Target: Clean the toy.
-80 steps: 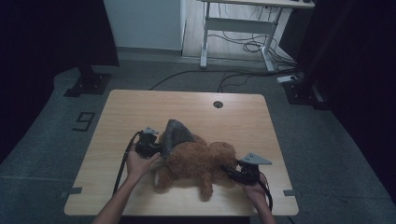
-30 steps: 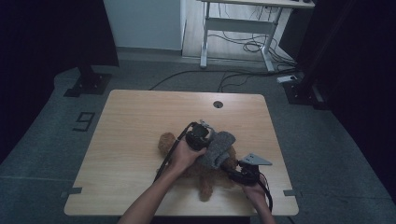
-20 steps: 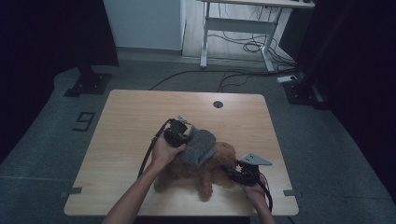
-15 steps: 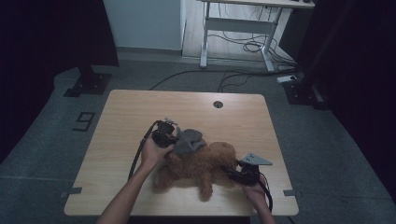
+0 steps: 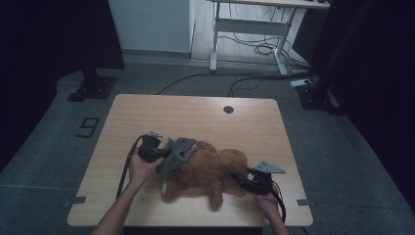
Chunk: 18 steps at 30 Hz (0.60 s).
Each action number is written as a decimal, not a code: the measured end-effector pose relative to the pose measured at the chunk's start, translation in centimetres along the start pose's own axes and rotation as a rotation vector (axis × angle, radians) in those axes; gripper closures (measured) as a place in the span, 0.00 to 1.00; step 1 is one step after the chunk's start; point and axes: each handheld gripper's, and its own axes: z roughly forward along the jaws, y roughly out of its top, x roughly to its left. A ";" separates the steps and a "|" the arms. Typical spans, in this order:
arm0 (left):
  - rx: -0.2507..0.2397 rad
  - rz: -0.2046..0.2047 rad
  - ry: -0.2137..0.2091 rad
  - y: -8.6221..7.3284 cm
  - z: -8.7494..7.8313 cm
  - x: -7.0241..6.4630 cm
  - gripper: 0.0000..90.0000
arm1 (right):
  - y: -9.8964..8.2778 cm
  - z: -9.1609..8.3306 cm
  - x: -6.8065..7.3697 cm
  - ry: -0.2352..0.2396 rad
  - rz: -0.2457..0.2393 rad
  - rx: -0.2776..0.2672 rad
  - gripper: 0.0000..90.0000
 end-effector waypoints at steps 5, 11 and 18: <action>0.015 -0.020 0.031 -1.1 -0.2 1.1 0.93 | 0.0 0.0 0.0 -0.001 0.000 0.003 0.52; -0.012 -0.041 -0.025 -1.5 0.5 0.4 0.94 | 0.3 0.6 0.5 -0.040 -0.020 -0.004 0.56; -0.036 -0.058 -0.002 1.3 2.6 0.5 0.94 | 1.4 3.0 0.8 -0.115 -0.043 -0.022 0.59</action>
